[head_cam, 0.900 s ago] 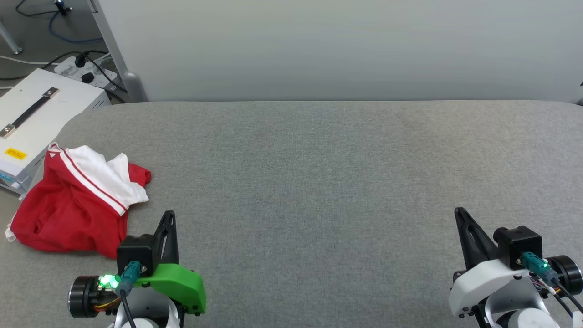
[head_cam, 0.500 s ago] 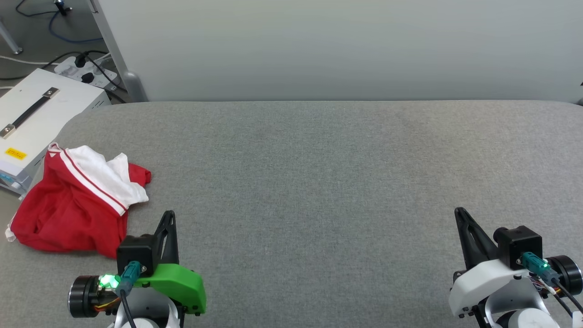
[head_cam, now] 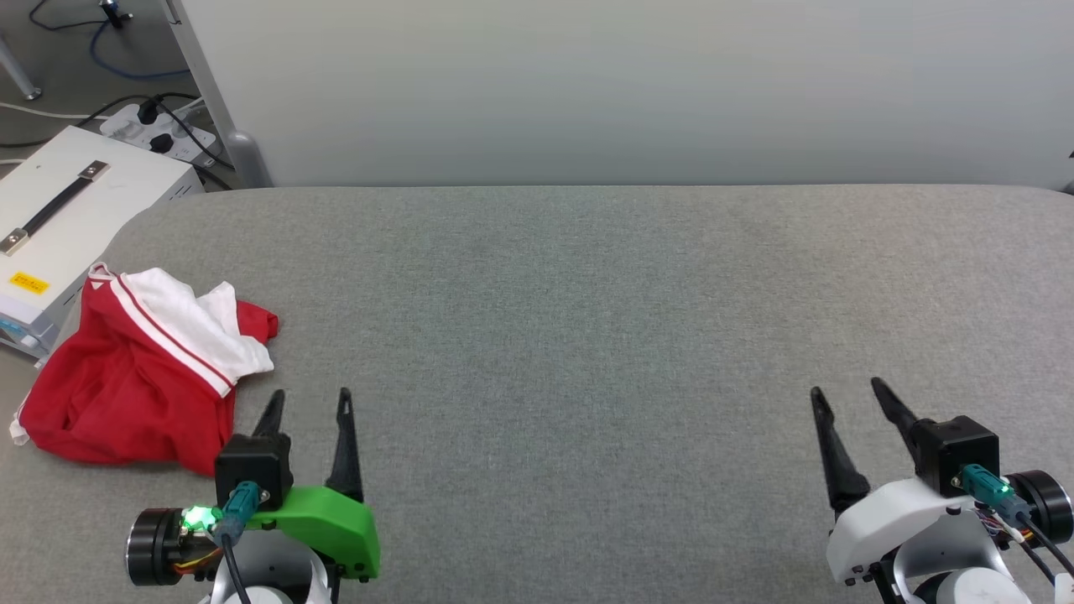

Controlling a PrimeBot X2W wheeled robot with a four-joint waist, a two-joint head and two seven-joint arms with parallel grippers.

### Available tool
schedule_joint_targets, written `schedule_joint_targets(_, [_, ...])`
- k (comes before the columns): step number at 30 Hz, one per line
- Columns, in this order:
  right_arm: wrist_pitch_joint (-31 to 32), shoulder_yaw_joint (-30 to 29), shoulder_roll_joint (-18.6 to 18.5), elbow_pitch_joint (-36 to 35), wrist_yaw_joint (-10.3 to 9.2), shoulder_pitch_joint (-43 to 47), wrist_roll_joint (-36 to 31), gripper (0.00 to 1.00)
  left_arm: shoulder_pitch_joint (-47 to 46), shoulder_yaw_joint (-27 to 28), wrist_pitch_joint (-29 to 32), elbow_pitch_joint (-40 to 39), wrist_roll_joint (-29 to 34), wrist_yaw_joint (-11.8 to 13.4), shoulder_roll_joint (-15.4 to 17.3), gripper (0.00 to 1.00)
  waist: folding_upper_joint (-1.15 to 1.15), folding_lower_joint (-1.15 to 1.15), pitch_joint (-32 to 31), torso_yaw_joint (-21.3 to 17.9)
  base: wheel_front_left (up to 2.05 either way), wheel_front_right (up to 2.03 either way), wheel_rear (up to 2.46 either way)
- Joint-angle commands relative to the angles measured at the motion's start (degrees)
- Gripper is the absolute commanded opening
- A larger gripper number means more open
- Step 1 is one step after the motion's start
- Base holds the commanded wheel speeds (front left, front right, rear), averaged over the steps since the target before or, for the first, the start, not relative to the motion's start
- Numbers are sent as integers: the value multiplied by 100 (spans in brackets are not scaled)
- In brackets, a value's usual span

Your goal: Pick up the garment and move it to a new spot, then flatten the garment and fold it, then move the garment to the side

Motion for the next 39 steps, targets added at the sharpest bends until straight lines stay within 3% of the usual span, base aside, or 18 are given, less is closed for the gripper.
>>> schedule_joint_targets(1, [-13, -7, 0, 1, 0, -3, 8, 100, -3, -4, -13, -1, -7, 7, 0, 100, 0, 0, 2, 0, 0, 0, 0])
schedule_joint_targets(39, [-457, -119, -3, -242, -1, 57, 578, 100, -18, -153, -463, -51, -338, 122, -9, 100, 8, 0, 46, 14, 0, 0, 0])
